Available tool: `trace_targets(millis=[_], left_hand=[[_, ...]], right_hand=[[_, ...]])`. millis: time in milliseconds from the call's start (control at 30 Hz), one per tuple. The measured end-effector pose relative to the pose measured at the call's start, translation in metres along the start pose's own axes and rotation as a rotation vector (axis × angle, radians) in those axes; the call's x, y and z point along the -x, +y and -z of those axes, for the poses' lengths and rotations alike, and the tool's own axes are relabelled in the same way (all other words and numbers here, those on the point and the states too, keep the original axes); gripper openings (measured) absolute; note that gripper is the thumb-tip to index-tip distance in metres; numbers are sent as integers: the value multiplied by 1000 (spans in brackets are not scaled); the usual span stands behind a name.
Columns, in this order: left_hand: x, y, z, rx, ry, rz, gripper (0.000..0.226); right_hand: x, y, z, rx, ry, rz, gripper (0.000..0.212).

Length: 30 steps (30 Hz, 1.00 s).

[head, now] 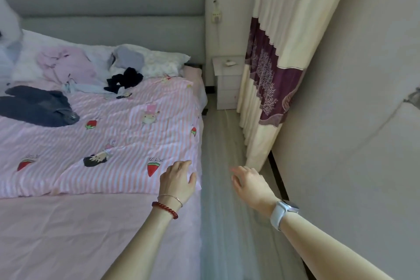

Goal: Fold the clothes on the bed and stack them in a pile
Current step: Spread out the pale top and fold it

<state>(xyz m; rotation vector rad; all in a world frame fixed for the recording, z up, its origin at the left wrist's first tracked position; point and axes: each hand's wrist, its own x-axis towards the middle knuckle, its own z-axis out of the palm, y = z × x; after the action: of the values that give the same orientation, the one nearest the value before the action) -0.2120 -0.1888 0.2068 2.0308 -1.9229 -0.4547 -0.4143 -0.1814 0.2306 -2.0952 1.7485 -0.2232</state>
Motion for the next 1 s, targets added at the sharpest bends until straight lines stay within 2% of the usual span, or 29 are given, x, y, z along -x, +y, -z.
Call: trace_targets(millis=[200,400,633,833,1000], left_hand=[[-99,43,-10,41,12,98,42],[-172,33,20,15,76,194,42],[-296,-26,46,0,143,328,44],[-450,-101,80,79,187,467,44],[-532,-156,106,121,173,606,45]], right_hand=[[-119,46,51,-38,1,80,37],[-221,37,68,-85,-99,178,39],[-378,-6,62,-199,-198,314,39],[-558,-65,53,-154,-288,397,39],[-674,-121,45,-150,-414,487,40]])
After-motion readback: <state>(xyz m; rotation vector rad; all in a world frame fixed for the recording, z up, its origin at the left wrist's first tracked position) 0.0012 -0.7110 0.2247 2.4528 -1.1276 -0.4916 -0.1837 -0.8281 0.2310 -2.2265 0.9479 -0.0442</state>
